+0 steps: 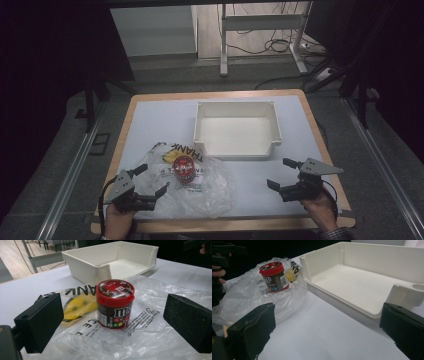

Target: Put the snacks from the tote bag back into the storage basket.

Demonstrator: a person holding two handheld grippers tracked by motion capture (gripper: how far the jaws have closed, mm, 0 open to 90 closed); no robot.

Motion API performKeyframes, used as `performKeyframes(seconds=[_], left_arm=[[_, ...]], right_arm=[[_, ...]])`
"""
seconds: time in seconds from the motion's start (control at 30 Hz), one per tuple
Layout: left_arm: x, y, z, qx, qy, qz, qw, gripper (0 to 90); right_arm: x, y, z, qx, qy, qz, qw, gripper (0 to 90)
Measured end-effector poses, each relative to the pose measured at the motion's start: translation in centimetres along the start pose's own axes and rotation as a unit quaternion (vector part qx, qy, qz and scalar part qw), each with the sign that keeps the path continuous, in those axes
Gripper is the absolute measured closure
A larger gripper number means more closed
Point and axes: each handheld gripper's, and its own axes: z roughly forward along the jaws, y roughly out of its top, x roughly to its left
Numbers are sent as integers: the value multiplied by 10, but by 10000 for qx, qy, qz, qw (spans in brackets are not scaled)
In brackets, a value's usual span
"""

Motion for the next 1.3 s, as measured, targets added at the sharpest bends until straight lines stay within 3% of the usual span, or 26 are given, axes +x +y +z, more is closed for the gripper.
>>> performKeyframes(seconds=[0.13, 0.2, 0.47, 0.9, 1.3], left_arm=[[1, -1, -1, -19, 4, -58, 10000, 27], [2, -1, -1, -36, 11, -101, 9999, 27], [1, -1, 0, 50, 12, -57, 10000, 26], [0, -1, 1, 85, 9, -2, 10000, 26], [-1, -1, 2, 104, 6, 74, 9999, 25]], right_arm=[[-2, -1, 4, 95, 197, 150, 9996, 9], [1, -3, 10, 352, 177, 36, 9992, 8], [4, -4, 12, 529, 206, -93, 9983, 6], [2, -4, 13, 529, 253, -172, 9981, 5], [9, 0, 15, 600, 212, -496, 9967, 9]])
